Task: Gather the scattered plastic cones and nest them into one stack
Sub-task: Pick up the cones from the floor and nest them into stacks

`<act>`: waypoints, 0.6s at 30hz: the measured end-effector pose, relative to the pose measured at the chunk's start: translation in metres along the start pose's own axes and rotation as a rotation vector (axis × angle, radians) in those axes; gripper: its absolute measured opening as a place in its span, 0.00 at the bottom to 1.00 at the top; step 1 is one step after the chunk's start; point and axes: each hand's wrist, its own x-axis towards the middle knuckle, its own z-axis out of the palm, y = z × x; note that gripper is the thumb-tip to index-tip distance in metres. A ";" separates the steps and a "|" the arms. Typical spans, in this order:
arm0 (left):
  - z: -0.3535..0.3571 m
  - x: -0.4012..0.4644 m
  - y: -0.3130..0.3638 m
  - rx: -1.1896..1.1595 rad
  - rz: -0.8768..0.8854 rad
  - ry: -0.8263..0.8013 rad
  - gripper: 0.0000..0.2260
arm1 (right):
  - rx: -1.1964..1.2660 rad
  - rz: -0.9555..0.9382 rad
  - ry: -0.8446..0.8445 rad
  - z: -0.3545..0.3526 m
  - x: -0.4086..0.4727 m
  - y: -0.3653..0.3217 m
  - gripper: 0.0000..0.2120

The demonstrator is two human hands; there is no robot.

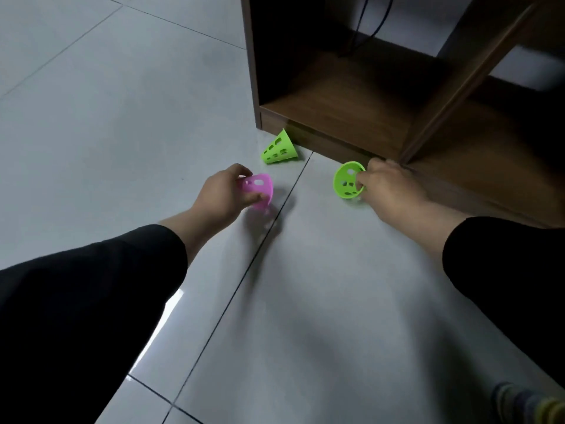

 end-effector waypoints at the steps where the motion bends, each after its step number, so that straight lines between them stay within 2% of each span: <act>1: 0.005 -0.007 0.012 -0.081 -0.003 -0.011 0.23 | 0.136 0.045 0.033 -0.006 -0.010 0.003 0.07; 5: 0.023 -0.039 0.071 -0.349 0.039 -0.065 0.20 | 0.655 0.314 0.033 -0.047 -0.065 0.014 0.08; 8: 0.036 -0.074 0.125 -0.460 0.119 -0.152 0.17 | 1.210 0.489 0.125 -0.089 -0.127 0.025 0.12; 11: 0.047 -0.118 0.175 -0.516 0.212 -0.235 0.17 | 1.516 0.521 0.244 -0.129 -0.195 0.040 0.13; 14: 0.057 -0.171 0.221 -0.534 0.286 -0.305 0.14 | 1.422 0.511 0.313 -0.161 -0.269 0.060 0.15; 18: 0.078 -0.246 0.268 -0.402 0.441 -0.422 0.16 | 0.843 0.523 0.234 -0.187 -0.377 0.086 0.14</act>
